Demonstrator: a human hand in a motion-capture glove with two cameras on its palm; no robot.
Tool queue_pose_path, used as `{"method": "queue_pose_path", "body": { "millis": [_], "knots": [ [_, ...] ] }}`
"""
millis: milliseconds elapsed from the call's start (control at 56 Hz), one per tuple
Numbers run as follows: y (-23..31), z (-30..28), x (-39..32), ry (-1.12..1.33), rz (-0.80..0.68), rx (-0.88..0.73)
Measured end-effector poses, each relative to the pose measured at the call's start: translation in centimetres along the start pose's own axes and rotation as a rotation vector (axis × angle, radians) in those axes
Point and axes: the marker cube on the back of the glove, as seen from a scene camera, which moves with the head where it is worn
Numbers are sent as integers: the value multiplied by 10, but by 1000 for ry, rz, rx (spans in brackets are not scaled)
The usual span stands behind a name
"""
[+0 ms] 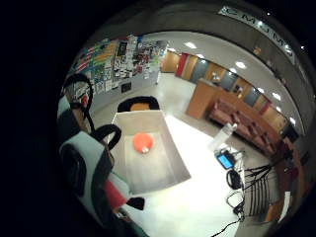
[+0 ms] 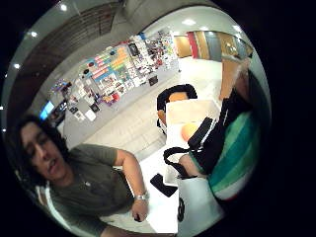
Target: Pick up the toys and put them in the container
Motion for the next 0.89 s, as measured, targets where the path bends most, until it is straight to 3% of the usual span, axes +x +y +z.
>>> {"method": "queue_pose_path", "body": {
  "millis": [71, 214, 464, 589, 678, 892],
  "knots": [
    [-13, 25, 34, 132, 150, -33],
    [-18, 56, 35, -37, 53, -94],
    [-3, 82, 83, 319, 184, -139],
    [10, 77, 47, -31, 88, -134],
    [18, 76, 53, -145, 125, -141],
    [51, 69, 70, -12, 166, -202]
  ]
}}
